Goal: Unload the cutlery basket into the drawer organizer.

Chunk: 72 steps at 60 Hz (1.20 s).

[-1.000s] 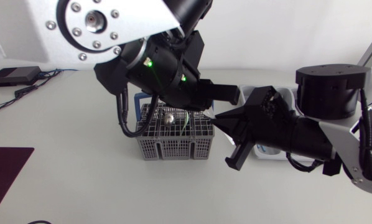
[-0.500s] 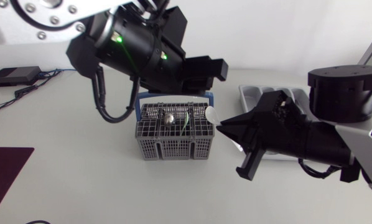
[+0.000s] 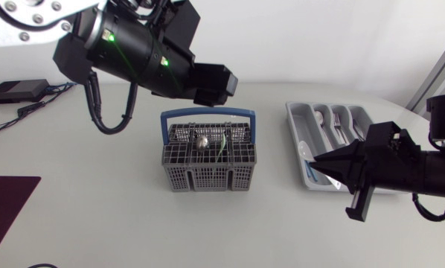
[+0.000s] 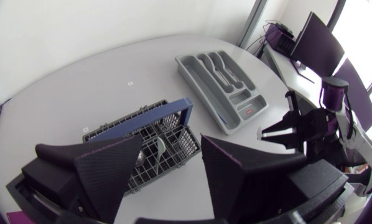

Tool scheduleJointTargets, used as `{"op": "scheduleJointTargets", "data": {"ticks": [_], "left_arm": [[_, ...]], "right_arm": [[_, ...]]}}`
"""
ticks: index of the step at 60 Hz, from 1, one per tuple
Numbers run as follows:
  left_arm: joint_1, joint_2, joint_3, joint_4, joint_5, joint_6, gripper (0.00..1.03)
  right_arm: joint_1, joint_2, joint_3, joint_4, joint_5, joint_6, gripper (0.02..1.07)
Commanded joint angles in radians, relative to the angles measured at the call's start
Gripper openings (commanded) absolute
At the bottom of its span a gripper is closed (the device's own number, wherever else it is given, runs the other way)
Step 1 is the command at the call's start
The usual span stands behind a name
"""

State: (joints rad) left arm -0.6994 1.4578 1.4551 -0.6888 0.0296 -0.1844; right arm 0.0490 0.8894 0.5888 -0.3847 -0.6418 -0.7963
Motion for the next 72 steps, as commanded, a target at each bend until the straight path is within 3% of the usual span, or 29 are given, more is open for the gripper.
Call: {"op": "scheduleJointTargets", "data": {"ticks": [1,20,28,33,42,59,72], "left_arm": [[0.008,0.003,-0.044,0.025,0.007,0.065,0.86],[0.024,0.03,-0.068,0.058,-0.007,0.166,0.86],[0.028,0.047,-0.059,0.057,-0.016,0.169,0.86],[0.026,0.065,-0.041,0.038,-0.019,0.169,0.86],[0.011,0.096,-0.019,0.011,-0.03,0.161,0.86],[-0.038,0.119,0.002,-0.041,-0.063,0.12,0.86],[-0.068,0.144,0.01,-0.069,-0.109,0.083,0.86]], "right_arm": [[-0.086,0.059,-0.001,-0.043,-0.052,-0.141,0.08],[-0.38,0.349,0.132,-0.221,-0.14,-0.583,0.08],[-0.457,0.47,0.215,-0.284,-0.136,-0.728,0.08],[-0.521,0.577,0.316,-0.398,-0.125,-0.905,0.08],[-0.555,0.671,0.381,-0.437,-0.061,-1.029,0.08],[-0.564,0.827,0.445,-0.424,0.073,-1.141,0.08],[-0.543,0.858,0.427,-0.249,0.183,-1.146,0.08]]}}
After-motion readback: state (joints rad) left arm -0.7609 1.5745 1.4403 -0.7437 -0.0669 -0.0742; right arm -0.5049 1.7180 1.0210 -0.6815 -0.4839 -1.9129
